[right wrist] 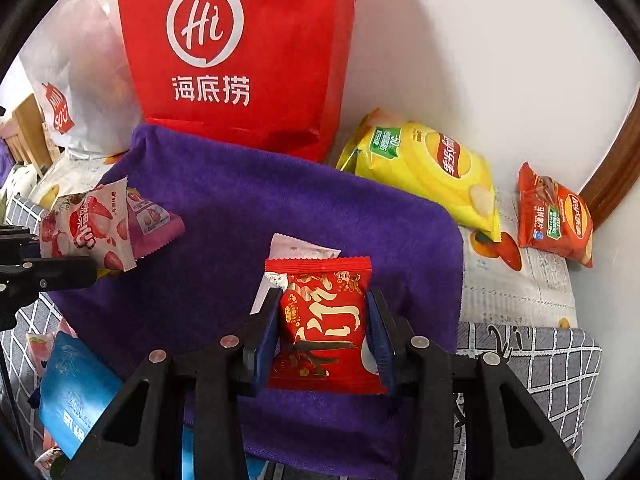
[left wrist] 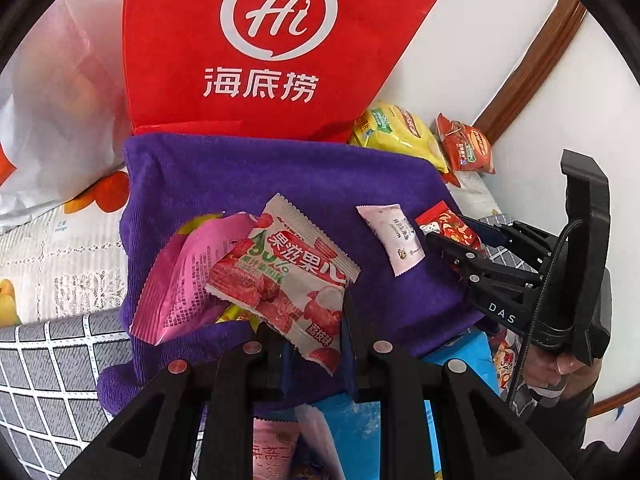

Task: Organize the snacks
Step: 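Open the right tool over the towel while the left tool lowers its packet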

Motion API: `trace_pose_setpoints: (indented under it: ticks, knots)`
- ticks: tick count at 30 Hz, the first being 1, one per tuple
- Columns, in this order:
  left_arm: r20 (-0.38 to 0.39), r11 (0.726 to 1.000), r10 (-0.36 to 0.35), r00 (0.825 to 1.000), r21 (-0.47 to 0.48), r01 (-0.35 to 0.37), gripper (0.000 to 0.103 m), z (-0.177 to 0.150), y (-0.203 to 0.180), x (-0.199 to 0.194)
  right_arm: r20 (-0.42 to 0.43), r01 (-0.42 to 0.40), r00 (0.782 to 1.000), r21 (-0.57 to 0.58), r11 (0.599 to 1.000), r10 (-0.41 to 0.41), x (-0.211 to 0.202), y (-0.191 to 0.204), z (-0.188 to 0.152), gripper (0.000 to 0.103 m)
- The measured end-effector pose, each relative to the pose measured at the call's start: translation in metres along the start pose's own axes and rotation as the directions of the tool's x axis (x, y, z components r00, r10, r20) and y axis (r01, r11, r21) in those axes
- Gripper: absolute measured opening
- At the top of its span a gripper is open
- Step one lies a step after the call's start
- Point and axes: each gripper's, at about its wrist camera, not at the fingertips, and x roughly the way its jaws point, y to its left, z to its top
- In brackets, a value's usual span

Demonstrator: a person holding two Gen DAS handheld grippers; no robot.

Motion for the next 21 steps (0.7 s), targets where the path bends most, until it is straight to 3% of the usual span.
trace_pose_setpoints:
  ticks: [9, 14, 21]
  knots:
    - [-0.024, 1.0, 0.013, 1.0, -0.01, -0.013, 0.019, 0.003, -0.001, 0.007, -0.01, 0.011, 1.0, -0.017, 1.0, -0.011, 0.002, 0.004, 0.001, 0.042]
    - [-0.033, 1.0, 0.01, 0.999, -0.018, -0.011, 0.019, 0.003, 0.0, 0.01, -0.007, 0.019, 1.0, -0.016, 1.0, -0.019, -0.001, 0.002, 0.001, 0.048]
    - [-0.039, 1.0, 0.0, 0.999, -0.027, -0.001, 0.019, 0.002, 0.004, 0.007, 0.07, 0.02, 0.997, 0.007, 1.0, -0.02, -0.026, 0.0, 0.006, 0.053]
